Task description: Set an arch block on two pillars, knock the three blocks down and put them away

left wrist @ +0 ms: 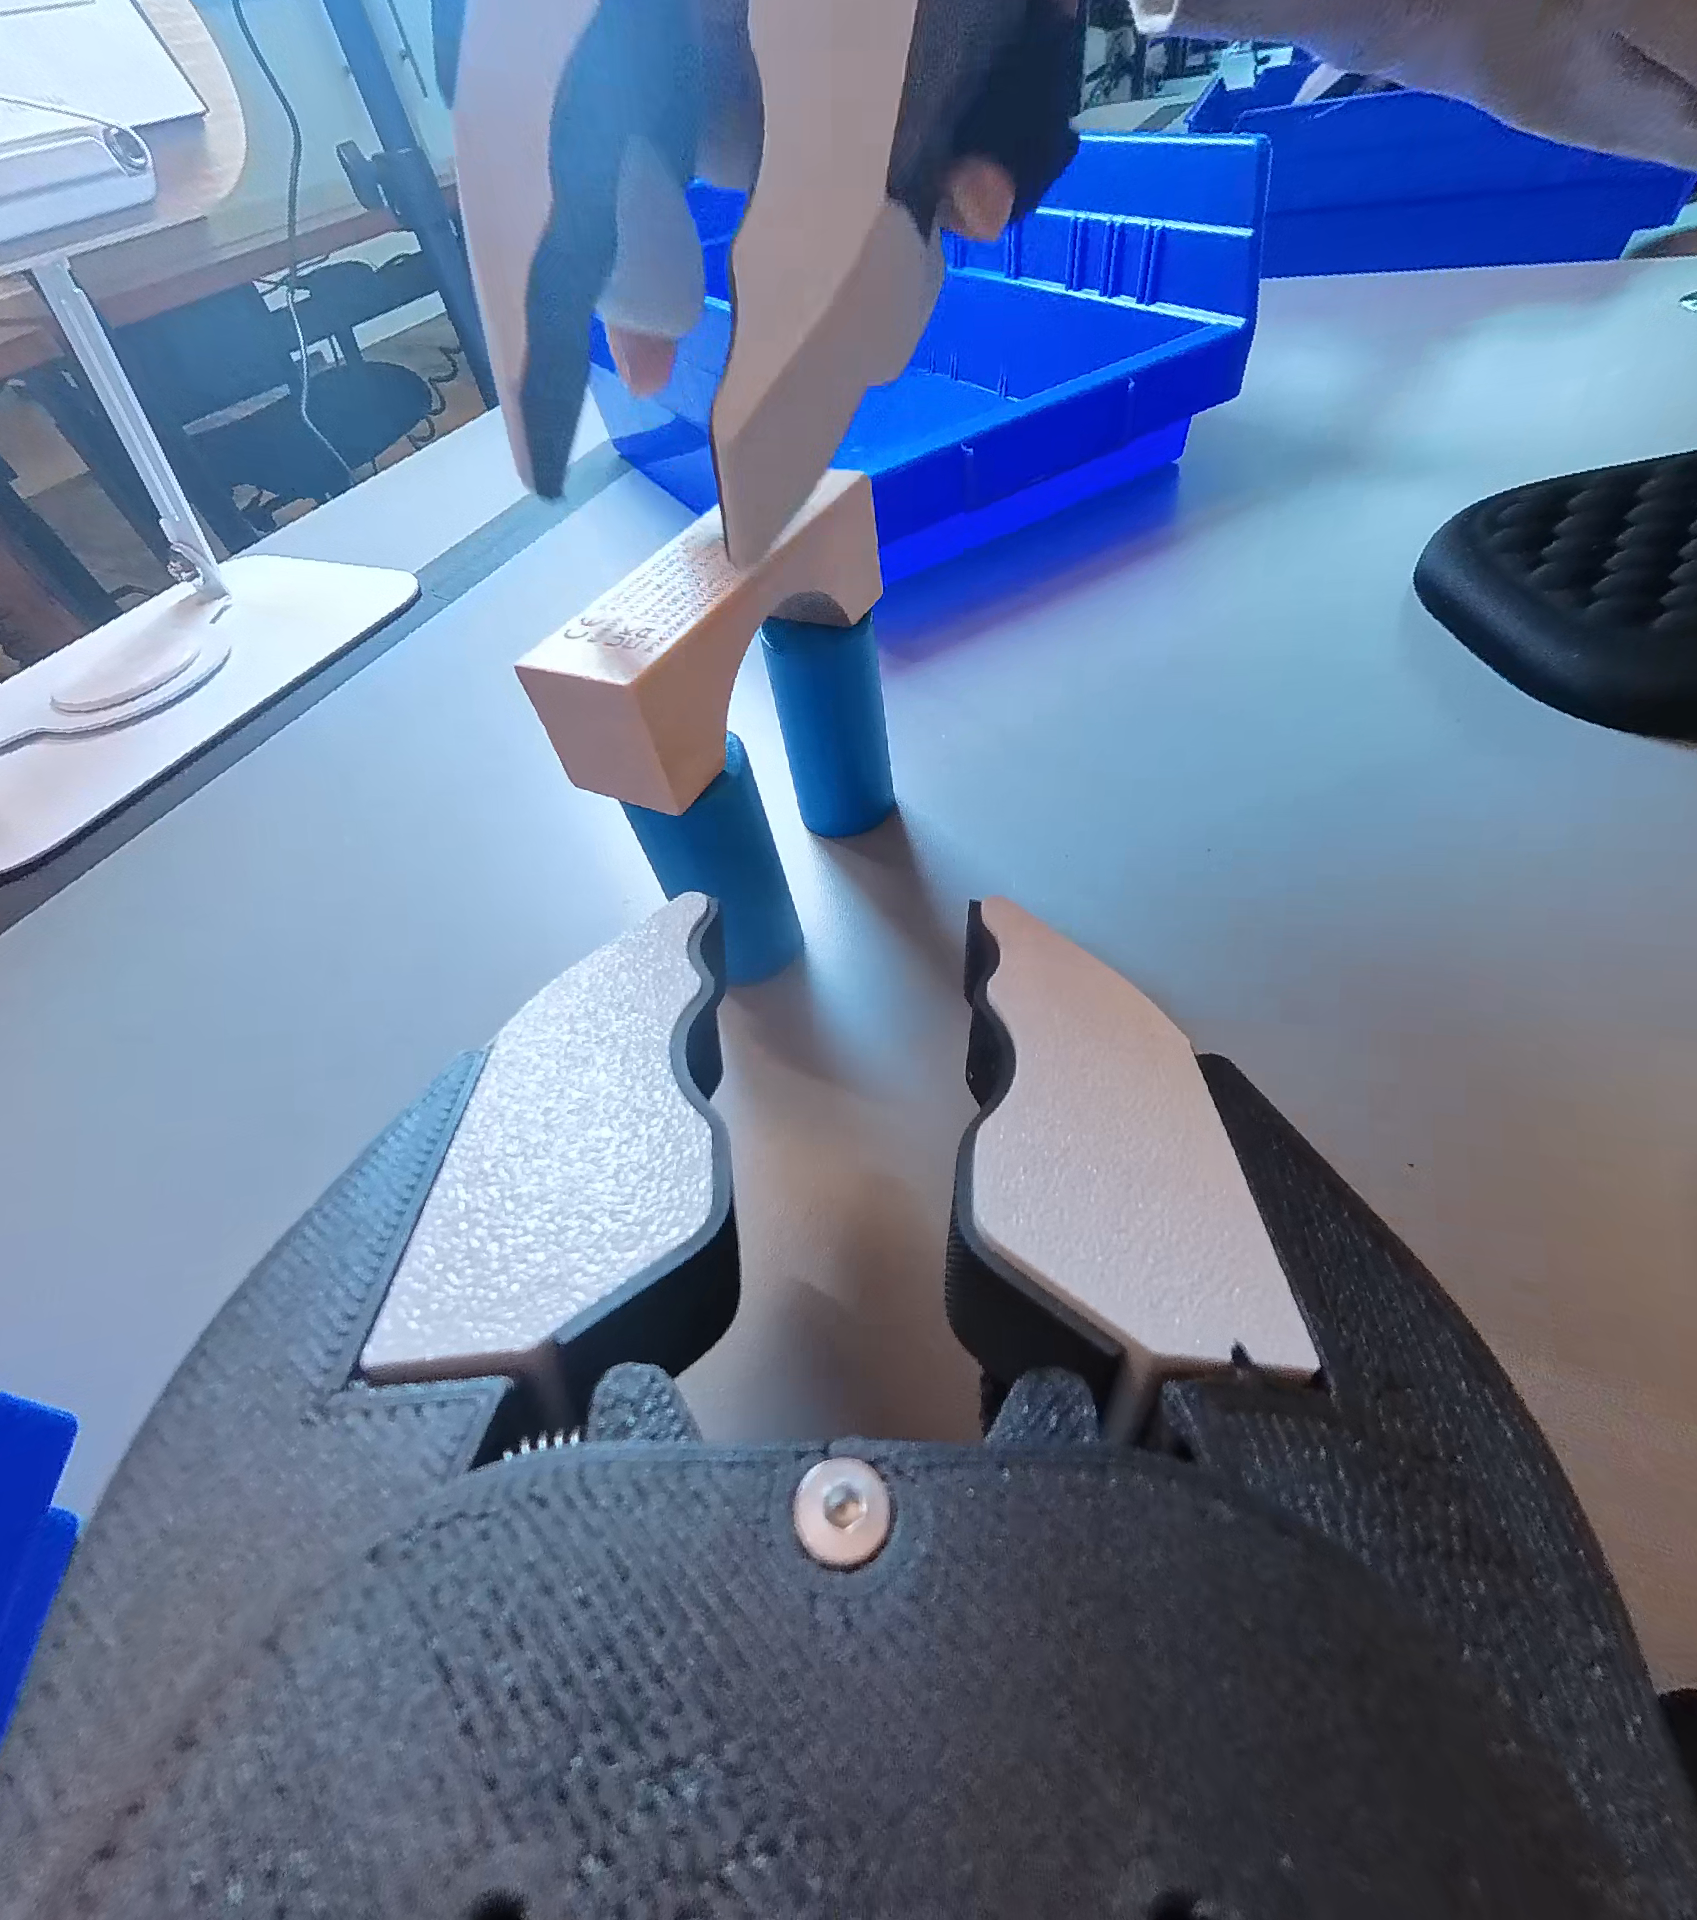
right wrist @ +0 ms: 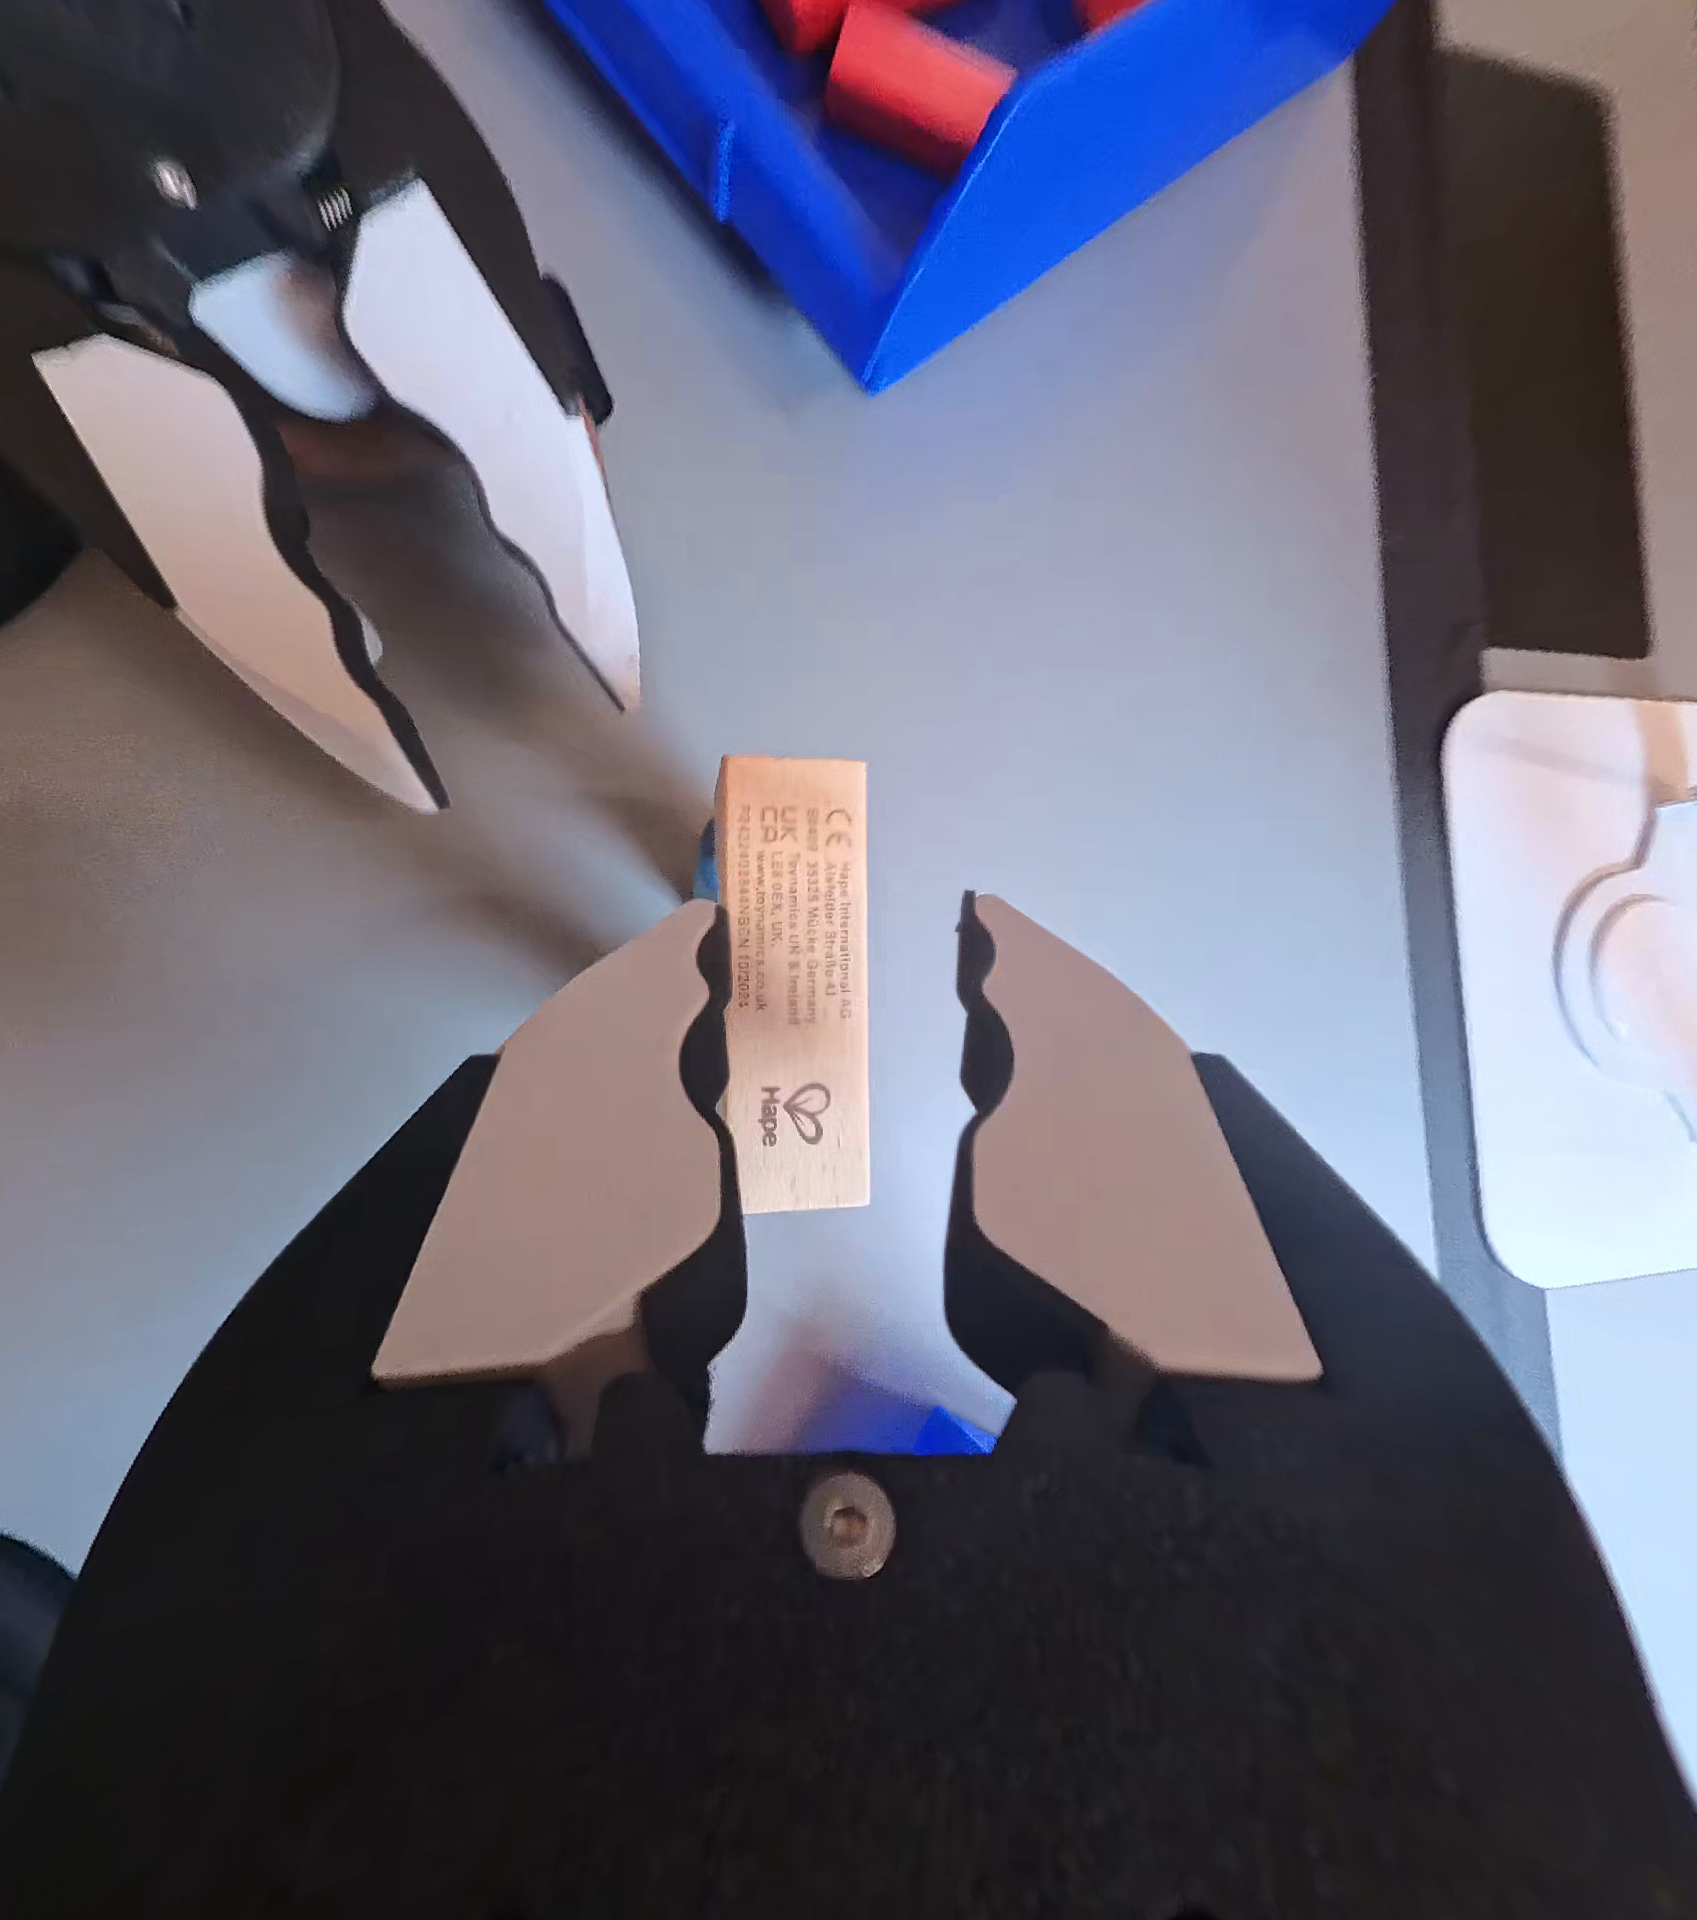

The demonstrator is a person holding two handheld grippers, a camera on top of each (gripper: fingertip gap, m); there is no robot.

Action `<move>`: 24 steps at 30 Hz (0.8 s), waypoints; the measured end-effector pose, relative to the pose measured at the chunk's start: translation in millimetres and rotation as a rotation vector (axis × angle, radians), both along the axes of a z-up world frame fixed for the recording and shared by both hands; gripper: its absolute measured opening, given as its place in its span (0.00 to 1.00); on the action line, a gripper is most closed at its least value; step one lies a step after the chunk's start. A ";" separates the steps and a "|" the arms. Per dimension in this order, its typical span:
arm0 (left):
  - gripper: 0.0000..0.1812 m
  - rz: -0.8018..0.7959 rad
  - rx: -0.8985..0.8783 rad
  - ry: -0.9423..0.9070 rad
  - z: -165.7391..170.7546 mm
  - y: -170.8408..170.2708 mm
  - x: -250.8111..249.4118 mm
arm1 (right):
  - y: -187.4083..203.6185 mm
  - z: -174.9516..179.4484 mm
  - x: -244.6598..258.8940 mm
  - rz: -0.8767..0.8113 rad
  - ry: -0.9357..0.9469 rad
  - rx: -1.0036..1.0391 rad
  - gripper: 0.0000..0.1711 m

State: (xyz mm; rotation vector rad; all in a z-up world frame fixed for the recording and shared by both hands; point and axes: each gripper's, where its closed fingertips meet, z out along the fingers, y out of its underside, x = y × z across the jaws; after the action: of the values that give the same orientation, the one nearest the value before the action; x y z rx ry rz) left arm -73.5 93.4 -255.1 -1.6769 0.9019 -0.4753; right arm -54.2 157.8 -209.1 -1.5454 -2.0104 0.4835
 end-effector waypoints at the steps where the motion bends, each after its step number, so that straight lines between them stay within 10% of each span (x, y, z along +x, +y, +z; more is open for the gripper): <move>1: 0.25 0.001 0.001 -0.001 0.1 0.1 -0.2 | -0.3 8.3 0.5 -0.014 0.052 0.003 0.25; 7: 0.24 0.019 0.022 -0.012 3.7 1.4 -2.1 | -14.4 39.4 21.9 -0.168 0.383 0.034 0.29; 24: 0.28 0.274 0.178 -0.015 36.3 5.6 -23.4 | -28.3 -17.0 78.2 -0.615 0.639 -0.039 0.30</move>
State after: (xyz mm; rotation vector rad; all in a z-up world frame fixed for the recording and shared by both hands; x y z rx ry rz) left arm -96.9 99.0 -218.8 -1.6000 0.6692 -0.2143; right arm 24.0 129.5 -226.2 -1.6561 -0.9959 0.6511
